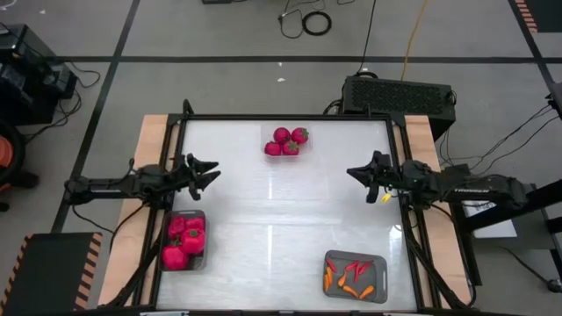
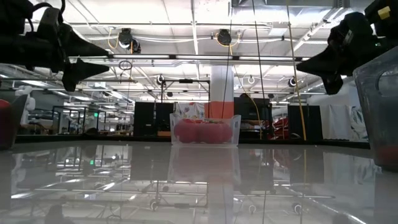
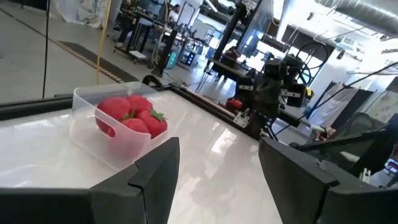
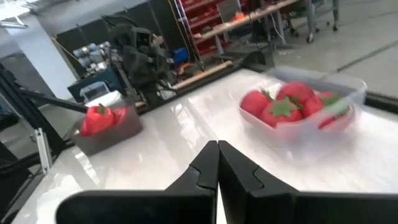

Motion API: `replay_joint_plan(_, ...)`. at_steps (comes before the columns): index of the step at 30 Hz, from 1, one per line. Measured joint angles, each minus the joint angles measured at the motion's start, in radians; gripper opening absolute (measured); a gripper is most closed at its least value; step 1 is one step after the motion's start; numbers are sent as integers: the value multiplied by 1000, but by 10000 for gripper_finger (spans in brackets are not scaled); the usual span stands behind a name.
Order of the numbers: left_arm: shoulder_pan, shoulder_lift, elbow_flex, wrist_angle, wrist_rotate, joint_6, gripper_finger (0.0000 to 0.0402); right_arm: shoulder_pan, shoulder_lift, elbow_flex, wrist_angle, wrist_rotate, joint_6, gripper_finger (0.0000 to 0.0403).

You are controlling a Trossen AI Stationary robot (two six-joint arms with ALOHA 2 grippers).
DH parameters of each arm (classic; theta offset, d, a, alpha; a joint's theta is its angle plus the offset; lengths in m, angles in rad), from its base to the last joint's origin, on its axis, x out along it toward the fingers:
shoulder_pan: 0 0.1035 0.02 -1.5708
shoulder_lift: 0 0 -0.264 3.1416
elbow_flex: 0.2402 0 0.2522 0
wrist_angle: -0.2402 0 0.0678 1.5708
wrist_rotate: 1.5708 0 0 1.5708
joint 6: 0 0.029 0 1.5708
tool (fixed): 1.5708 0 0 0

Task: Sort produce into baskets
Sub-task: Return to Home Position

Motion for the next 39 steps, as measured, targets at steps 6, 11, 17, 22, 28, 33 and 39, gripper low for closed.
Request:
replay_joint_plan(6,24,7,0,-4,34,23,226,-22,-136,0,-202,-4,32,0)
replay_joint_plan(11,52,12,0,-11,72,25,226,-34,-260,0,-317,-4,17,0)
replay_joint_plan(17,67,12,-1,-12,71,35,226,-34,-296,1,-382,-2,-100,0)
replay_joint_plan(22,66,12,-1,-13,72,93,226,-34,-268,2,-380,4,-198,0)
replay_joint_plan(28,66,12,-1,-13,72,129,226,-34,-236,2,-376,3,-198,0)
replay_joint_plan(33,66,12,-1,-14,77,130,226,-22,-210,-24,-266,-5,-191,0)
replay_joint_plan(39,66,12,-2,-15,78,130,226,6,-208,-71,-135,-104,-254,0)
